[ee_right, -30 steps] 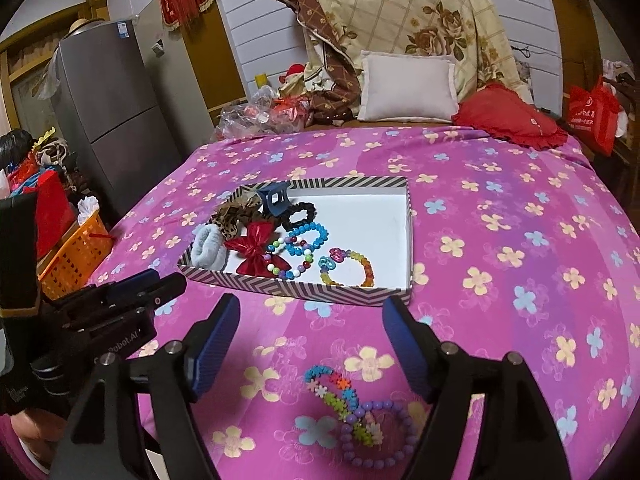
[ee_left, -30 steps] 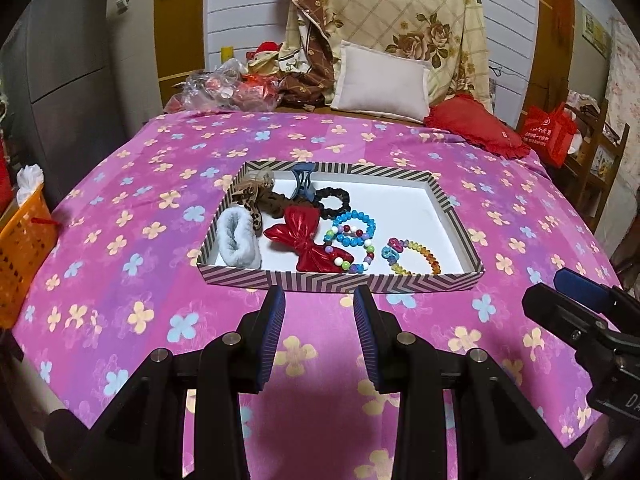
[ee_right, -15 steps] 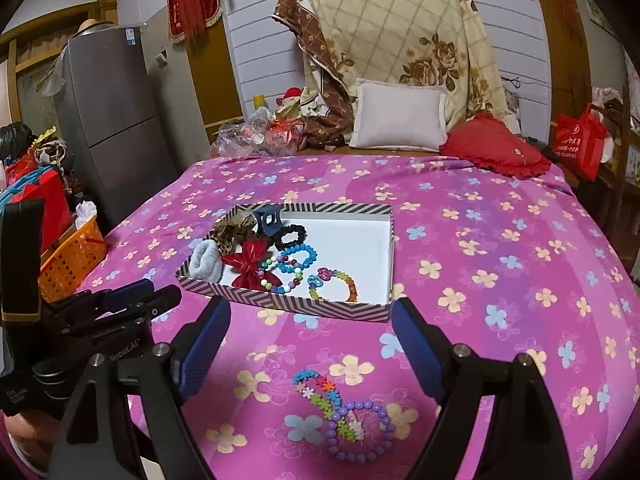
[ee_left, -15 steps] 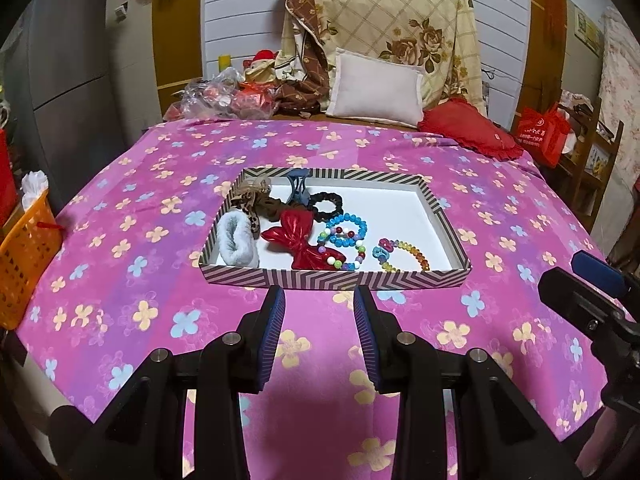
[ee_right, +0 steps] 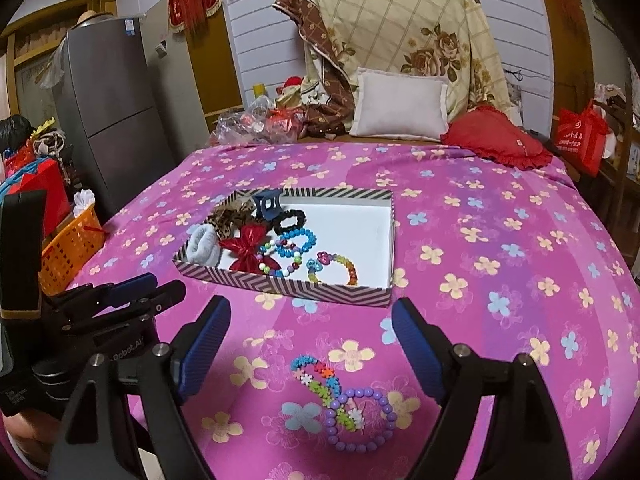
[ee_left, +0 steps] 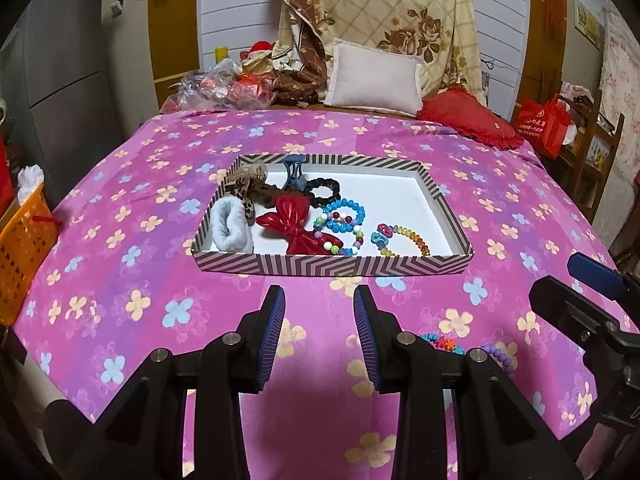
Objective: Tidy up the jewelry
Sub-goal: 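Withdraw both tools from the box and hold above the bed, then grasp the flower-bead bracelet with the left tool while the right tool grasps the purple bead bracelet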
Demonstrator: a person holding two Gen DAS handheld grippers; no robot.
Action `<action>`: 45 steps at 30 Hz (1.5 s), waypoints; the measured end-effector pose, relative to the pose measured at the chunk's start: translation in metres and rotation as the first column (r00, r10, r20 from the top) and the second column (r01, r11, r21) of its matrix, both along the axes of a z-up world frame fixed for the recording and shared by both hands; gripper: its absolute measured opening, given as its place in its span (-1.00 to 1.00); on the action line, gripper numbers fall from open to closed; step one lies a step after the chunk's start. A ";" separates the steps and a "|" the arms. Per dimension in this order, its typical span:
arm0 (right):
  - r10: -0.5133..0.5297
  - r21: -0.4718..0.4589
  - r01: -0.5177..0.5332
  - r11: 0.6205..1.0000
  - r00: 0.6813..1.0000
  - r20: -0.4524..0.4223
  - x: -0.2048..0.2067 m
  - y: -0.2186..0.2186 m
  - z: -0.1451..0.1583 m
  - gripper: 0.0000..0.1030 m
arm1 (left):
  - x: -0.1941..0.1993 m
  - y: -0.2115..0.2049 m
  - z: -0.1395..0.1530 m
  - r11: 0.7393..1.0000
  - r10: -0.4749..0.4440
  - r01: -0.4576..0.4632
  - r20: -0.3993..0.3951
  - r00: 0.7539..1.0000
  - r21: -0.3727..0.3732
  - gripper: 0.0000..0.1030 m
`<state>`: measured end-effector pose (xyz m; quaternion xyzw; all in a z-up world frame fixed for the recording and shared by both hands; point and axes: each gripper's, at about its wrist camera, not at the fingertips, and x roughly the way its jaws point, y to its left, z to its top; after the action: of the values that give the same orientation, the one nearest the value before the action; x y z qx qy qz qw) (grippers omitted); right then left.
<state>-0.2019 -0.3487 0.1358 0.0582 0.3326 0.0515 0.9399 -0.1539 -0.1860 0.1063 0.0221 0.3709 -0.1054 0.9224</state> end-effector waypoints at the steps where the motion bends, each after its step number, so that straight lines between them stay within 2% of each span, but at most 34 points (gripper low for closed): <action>1: 0.002 -0.001 -0.002 1.000 1.000 -0.004 0.000 0.000 -0.001 0.66 | 0.000 0.000 -0.001 1.000 0.000 0.000 -0.001 1.000 0.000 -0.40; 12: 0.020 -0.014 -0.020 1.000 1.000 -0.021 0.001 0.000 -0.010 0.66 | 0.001 0.000 -0.004 1.000 0.002 -0.002 -0.002 1.000 0.002 -0.40; 26: 0.038 -0.033 -0.038 0.999 0.999 -0.001 -0.002 0.002 -0.015 0.66 | 0.001 -0.002 -0.005 1.000 0.001 -0.001 -0.002 1.000 0.004 -0.40; 45: 0.025 -0.039 -0.027 0.999 0.999 -0.047 0.001 -0.008 -0.025 0.66 | 0.001 -0.006 -0.019 1.000 -0.012 0.013 -0.026 1.000 0.020 -0.40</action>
<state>-0.2008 -0.3568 0.1112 0.0363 0.3559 0.0555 0.9322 -0.1526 -0.1920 0.0871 0.0324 0.3837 -0.1078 0.9165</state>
